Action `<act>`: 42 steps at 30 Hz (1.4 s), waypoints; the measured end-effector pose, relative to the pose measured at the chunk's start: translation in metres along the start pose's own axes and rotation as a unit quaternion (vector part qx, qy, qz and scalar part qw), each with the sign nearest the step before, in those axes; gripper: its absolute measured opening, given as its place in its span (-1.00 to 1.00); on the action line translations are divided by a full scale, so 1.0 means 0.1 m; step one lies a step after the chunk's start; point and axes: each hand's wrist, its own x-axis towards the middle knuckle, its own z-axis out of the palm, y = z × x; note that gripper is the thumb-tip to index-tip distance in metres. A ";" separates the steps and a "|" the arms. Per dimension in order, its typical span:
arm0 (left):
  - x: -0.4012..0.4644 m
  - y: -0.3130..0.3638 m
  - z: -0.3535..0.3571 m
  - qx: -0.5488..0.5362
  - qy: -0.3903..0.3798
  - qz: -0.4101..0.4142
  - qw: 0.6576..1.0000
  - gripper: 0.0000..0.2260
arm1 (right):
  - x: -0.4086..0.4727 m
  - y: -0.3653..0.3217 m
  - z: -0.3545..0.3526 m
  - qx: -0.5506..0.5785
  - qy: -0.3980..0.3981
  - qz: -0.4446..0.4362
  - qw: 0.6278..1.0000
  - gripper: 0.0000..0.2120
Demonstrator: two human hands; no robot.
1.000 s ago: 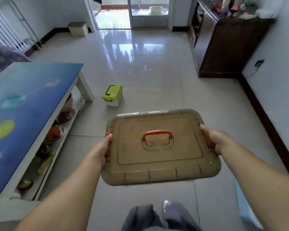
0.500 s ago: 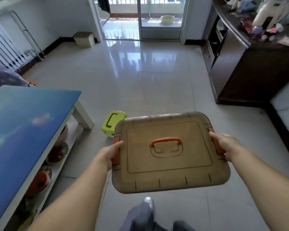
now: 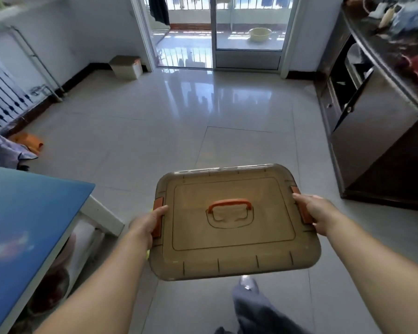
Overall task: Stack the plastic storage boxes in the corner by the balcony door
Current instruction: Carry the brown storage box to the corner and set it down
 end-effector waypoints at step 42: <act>6.39 8.05 1.66 -0.125 0.139 -0.028 0.982 -0.42 | 7.12 -8.14 4.88 -0.144 -0.129 -0.030 0.981 -0.73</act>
